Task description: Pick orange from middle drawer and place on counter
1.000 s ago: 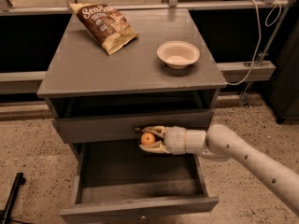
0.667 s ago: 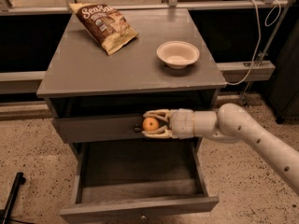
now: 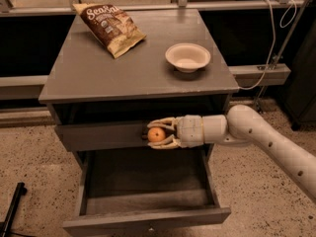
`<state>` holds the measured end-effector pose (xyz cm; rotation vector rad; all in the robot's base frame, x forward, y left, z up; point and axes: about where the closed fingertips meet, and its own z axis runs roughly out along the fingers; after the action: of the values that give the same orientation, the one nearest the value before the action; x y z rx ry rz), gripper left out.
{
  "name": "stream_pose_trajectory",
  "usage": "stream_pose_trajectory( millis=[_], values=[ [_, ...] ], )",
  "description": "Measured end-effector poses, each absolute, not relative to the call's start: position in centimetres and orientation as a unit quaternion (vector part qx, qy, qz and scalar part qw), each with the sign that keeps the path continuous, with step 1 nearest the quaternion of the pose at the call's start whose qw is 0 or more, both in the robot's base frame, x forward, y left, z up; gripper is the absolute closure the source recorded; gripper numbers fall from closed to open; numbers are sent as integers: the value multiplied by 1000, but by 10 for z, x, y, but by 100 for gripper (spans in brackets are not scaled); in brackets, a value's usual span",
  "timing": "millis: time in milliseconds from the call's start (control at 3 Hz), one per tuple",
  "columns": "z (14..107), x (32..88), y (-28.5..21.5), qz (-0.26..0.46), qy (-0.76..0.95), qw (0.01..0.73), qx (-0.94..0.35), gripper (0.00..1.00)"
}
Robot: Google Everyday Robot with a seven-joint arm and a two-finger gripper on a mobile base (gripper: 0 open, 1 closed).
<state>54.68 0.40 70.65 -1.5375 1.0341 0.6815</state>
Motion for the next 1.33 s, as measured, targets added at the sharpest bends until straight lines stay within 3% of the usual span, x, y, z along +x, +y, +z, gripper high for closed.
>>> stream_pose_trajectory(
  millis=[1000,1333],
  values=[
    [885,567,81,201,329,507,-771,100],
    [890,594,83,230,390,519,-725,100]
  ],
)
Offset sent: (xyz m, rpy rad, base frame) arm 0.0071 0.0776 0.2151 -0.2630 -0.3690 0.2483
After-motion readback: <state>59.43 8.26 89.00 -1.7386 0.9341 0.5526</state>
